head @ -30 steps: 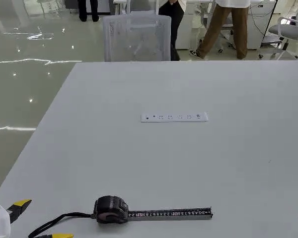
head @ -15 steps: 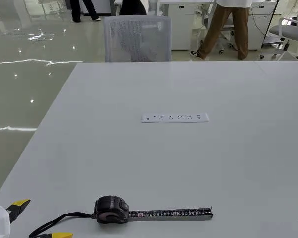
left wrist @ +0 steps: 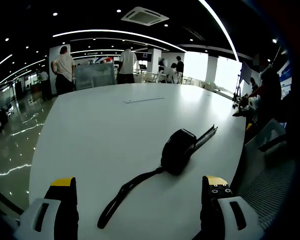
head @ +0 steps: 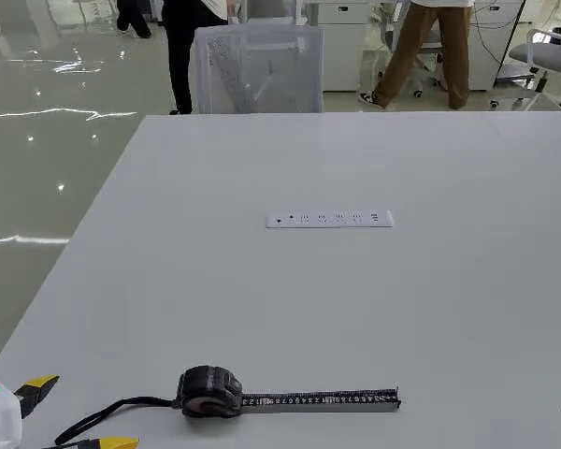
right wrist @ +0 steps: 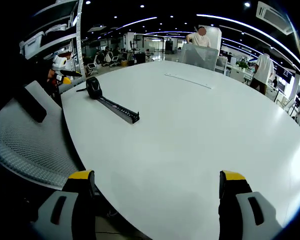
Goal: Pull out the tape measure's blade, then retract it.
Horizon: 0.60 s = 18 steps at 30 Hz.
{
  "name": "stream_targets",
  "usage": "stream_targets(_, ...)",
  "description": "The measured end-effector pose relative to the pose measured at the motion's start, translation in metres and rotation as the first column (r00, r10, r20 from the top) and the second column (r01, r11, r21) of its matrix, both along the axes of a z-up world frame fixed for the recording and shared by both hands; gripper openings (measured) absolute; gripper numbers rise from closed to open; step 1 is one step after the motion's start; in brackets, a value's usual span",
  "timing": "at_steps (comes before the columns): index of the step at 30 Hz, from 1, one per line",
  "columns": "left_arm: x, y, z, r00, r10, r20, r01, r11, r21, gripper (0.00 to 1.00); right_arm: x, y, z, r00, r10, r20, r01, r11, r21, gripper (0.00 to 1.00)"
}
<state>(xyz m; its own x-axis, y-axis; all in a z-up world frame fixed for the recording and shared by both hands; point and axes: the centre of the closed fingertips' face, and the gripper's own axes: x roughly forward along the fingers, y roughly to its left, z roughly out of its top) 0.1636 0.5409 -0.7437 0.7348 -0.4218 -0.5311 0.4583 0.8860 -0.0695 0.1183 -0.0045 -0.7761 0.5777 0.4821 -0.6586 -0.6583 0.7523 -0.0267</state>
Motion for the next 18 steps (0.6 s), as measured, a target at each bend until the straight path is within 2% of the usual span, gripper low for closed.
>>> stream_targets(11,-0.001,-0.006,-0.002,1.000,-0.003,-0.005,0.003,1.000,-0.003,1.00,-0.002,0.000,-0.002,1.000,0.006,-0.001,-0.006,1.000,-0.002,1.00)
stream_targets(13,0.001,-0.011,-0.002,1.000,-0.008,-0.010,0.008,1.000,-0.001,1.00,-0.001,0.001,-0.001,1.000,0.009,0.000,-0.009,1.000,-0.005,1.00)
stream_targets(15,0.004,-0.014,-0.004,1.000,-0.003,-0.026,0.003,1.000,0.019,1.00,0.002,0.003,0.001,1.000,0.016,0.004,-0.016,1.000,-0.008,1.00)
stream_targets(18,0.011,-0.023,-0.001,0.999,0.014,-0.030,-0.014,1.000,0.012,1.00,0.007,0.006,0.002,0.999,0.032,0.005,-0.032,0.999,-0.019,1.00)
